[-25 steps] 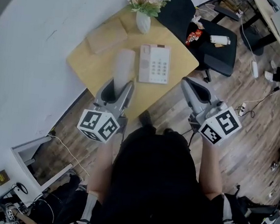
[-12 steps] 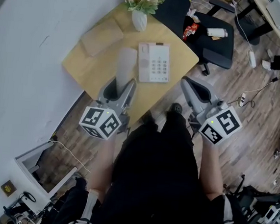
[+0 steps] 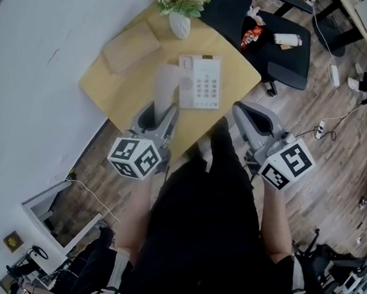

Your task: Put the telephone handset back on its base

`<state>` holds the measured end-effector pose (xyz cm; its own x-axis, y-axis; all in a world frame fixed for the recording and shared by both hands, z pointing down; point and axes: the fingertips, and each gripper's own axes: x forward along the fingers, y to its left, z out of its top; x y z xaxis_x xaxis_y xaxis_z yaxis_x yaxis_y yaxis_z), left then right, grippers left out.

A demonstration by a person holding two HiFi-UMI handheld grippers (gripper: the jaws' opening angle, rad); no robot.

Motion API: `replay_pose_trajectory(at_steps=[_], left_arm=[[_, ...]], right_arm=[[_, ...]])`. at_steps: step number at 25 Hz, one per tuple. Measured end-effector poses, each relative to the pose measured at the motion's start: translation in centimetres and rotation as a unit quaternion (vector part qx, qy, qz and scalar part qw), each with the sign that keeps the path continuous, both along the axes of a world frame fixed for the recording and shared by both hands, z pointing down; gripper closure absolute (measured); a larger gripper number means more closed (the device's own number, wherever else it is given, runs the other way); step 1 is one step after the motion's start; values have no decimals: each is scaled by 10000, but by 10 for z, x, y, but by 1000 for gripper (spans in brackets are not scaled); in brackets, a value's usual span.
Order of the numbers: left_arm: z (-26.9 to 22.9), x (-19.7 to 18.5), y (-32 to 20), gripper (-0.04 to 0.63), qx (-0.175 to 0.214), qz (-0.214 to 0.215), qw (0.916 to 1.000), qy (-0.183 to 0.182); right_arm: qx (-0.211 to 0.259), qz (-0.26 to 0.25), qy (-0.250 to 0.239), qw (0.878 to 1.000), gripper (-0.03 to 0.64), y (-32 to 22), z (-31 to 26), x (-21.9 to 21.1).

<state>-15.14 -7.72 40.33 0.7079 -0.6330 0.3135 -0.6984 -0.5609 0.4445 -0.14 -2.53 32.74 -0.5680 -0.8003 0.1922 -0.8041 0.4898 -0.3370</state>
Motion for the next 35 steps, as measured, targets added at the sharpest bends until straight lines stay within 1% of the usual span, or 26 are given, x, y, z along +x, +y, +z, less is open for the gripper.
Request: replay_pose_trajectory(at_steps=[10,15,19,28,32,35], left_arm=[[28,20,-28,380,-315,-417,9985,-162],[49,36,-41,380,-478,-401,9976,-315],[68,47,-51,380,-632,-510,9959,-402],[118,52,-78,380,-982,-868,9889,-701],[138,55,-83,380,-1129,-919,9860,-811],[158,57,-86,380,-1262,-916,9829,-983]], right_arm=[[-92,-537,-20,9985,617,-43,3,16],[-150,-812,-45,9966,617,-66,11,22],[-213,-1012,-71,9946,617,-82,18,28],[-438,-1513,-106,9875,617,-113,38,39],[-522,-1687,-106,9842,617,-124,48,44],[-574,-1796,-101,9820,617,-130,54,47]])
